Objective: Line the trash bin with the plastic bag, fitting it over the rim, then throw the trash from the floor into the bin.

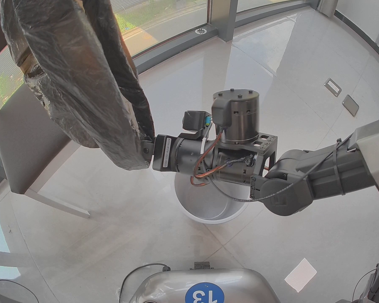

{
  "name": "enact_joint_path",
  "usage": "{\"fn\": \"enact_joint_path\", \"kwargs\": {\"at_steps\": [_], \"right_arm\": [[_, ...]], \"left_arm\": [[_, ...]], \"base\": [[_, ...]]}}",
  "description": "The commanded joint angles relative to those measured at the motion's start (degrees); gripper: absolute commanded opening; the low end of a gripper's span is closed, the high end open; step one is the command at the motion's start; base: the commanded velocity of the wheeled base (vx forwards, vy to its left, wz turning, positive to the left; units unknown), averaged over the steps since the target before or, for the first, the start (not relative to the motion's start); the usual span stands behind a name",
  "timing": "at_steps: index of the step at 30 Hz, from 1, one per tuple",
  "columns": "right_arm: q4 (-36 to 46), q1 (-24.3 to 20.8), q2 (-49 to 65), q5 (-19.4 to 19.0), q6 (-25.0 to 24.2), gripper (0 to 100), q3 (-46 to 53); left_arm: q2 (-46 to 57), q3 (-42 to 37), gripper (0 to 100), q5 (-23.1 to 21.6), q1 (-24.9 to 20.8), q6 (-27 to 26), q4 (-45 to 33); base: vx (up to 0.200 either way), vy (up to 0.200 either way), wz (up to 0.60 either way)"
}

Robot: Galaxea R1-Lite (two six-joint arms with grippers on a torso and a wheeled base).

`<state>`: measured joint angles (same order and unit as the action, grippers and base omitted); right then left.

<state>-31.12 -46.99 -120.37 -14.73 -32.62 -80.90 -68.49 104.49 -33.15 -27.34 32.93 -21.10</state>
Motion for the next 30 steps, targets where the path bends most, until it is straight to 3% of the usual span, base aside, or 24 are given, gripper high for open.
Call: {"fn": "enact_joint_path", "kwargs": {"at_steps": [1,13,14,30], "right_arm": [[-0.08,-1.26,-2.33,-0.04,-0.16,100,-2.25],[-2.80,-2.14,-4.35,0.05,-0.25,100,-3.83],[-2.80,-2.14,-4.35,0.05,-0.25,0,-3.83],[-2.89,-2.22,-3.47,0.66,-0.60,0,-2.78]], "left_arm": [[0.11,-0.07,0,0.10,0.10,0.03,0.10],[0.28,-0.25,0,0.10,0.54,0.12,0.10],[0.28,-0.25,0,0.19,0.54,0.12,0.10],[1.78,-2.36,0,0.28,0.62,0.21,0.10]], "base": [[0.000,0.000,0.00],[0.000,0.000,0.00],[0.000,0.000,0.00],[0.000,0.000,0.00]]}}
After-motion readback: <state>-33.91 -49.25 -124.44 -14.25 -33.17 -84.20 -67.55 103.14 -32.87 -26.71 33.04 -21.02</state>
